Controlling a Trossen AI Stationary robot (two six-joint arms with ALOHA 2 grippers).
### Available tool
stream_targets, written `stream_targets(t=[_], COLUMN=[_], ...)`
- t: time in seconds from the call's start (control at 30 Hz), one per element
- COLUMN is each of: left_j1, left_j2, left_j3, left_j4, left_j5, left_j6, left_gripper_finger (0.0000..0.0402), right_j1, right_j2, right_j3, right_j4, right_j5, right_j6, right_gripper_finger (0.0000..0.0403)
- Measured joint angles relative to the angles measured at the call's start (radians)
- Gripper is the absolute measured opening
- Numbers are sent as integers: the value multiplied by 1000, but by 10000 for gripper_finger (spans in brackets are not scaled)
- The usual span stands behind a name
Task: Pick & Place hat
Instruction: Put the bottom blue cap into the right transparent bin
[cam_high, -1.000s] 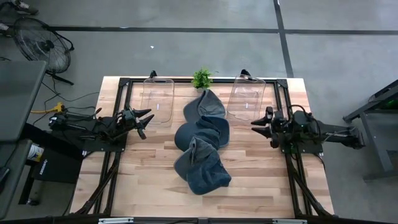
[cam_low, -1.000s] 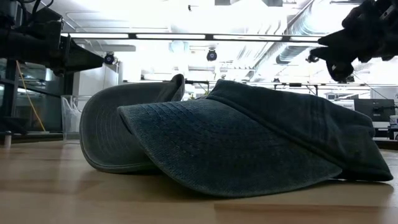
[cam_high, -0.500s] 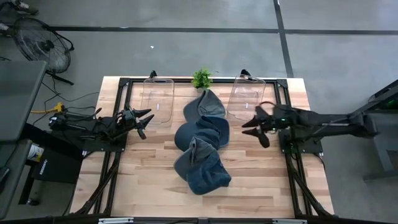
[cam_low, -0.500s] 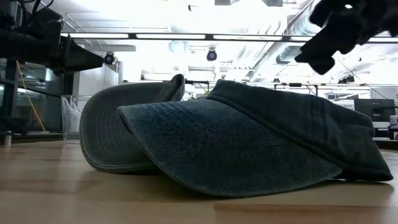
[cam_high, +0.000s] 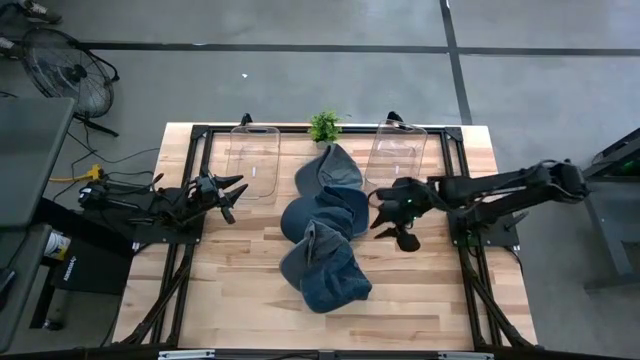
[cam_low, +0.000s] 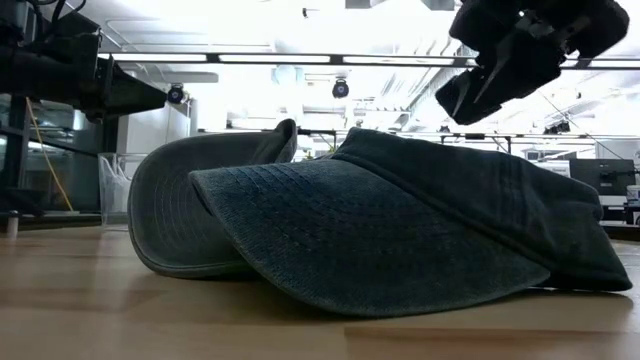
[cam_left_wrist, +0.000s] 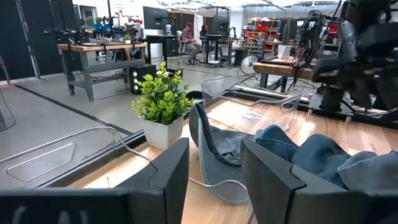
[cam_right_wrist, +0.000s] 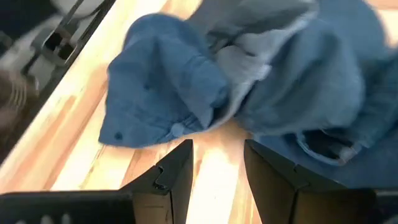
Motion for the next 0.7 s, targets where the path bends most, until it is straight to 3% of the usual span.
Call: stream_targets(t=[0.2,0.5,0.7], left_j1=[0,0,0], left_j2=[0,0,0], left_j3=[0,0,0], left_j4=[0,0,0], left_j5=[0,0,0], left_j6=[0,0,0], left_gripper_finger=[142,142,142], right_j1=[49,88,124], right_j2=[97,250,342], right_j3=[21,120,187], right_j4=[95,149,142], right_j5=[0,54,72], right_j6=[-34,-102,-219], right_gripper_finger=[154,268,292])
